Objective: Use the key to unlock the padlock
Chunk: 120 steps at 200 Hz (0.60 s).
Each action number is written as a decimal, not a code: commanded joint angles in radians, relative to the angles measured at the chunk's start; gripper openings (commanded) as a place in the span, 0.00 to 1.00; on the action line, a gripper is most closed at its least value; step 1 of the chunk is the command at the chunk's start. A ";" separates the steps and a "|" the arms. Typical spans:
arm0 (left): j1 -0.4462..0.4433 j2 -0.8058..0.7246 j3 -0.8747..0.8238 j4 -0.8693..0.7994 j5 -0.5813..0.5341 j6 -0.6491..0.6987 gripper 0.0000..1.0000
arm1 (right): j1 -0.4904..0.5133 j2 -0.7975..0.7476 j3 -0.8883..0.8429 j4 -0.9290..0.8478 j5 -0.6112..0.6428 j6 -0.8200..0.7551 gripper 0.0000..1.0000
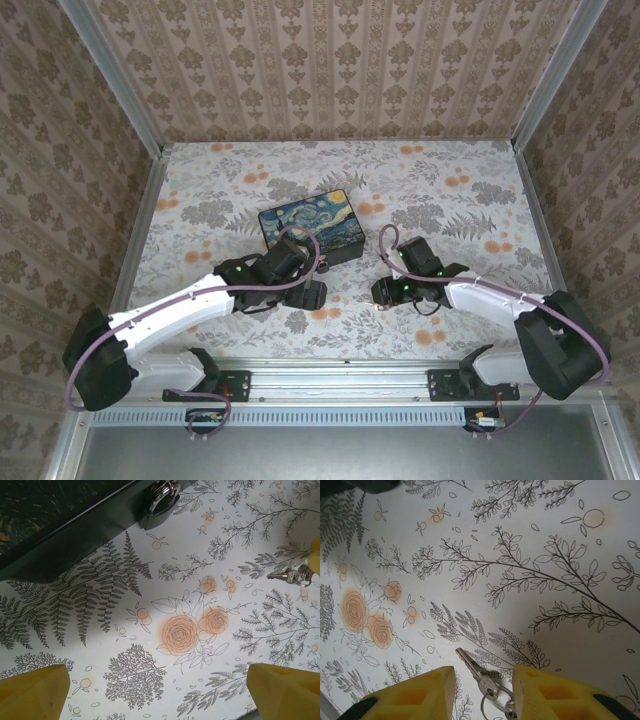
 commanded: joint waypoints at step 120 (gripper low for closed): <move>0.042 -0.038 -0.004 -0.016 -0.014 0.035 1.00 | 0.070 0.115 0.100 -0.169 0.101 -0.005 0.42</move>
